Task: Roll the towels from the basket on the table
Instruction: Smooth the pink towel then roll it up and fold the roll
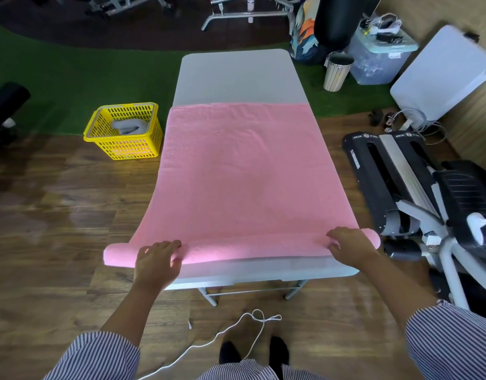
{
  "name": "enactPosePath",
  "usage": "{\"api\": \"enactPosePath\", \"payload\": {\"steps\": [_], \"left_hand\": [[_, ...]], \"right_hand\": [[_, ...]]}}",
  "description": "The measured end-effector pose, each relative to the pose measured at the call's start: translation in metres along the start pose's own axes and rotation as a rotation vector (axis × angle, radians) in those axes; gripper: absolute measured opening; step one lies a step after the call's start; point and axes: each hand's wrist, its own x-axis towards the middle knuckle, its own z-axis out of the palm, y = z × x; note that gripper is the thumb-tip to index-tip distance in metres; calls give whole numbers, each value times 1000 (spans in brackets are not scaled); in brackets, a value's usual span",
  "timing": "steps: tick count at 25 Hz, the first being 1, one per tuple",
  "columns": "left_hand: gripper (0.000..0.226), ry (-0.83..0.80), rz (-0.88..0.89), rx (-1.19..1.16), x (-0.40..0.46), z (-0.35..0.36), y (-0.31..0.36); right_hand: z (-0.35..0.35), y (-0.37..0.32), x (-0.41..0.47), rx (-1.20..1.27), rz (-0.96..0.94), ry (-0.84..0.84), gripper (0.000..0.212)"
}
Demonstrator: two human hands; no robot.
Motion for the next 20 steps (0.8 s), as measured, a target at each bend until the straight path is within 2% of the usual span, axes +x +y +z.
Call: {"api": "enactPosePath", "payload": {"steps": [2, 5, 8, 10, 13, 16, 20], "left_hand": [[31, 32, -28, -5, 2, 1, 0], [50, 102, -70, 40, 2, 5, 7], [55, 99, -90, 38, -1, 11, 14], [63, 69, -90, 45, -1, 13, 15], [72, 30, -107, 66, 0, 14, 19], [61, 96, -97, 108, 3, 9, 19], [24, 156, -28, 165, 19, -3, 0]], "right_hand": [[-1, 3, 3, 19, -21, -17, 37], [3, 5, 10, 63, -85, 142, 32], [2, 5, 13, 118, -73, 227, 29], [6, 7, 9, 121, -96, 167, 35], [10, 11, 7, 67, -134, 54, 57], [7, 10, 16, 111, -107, 83, 50], [-7, -3, 33, 135, -75, -22, 37]]}}
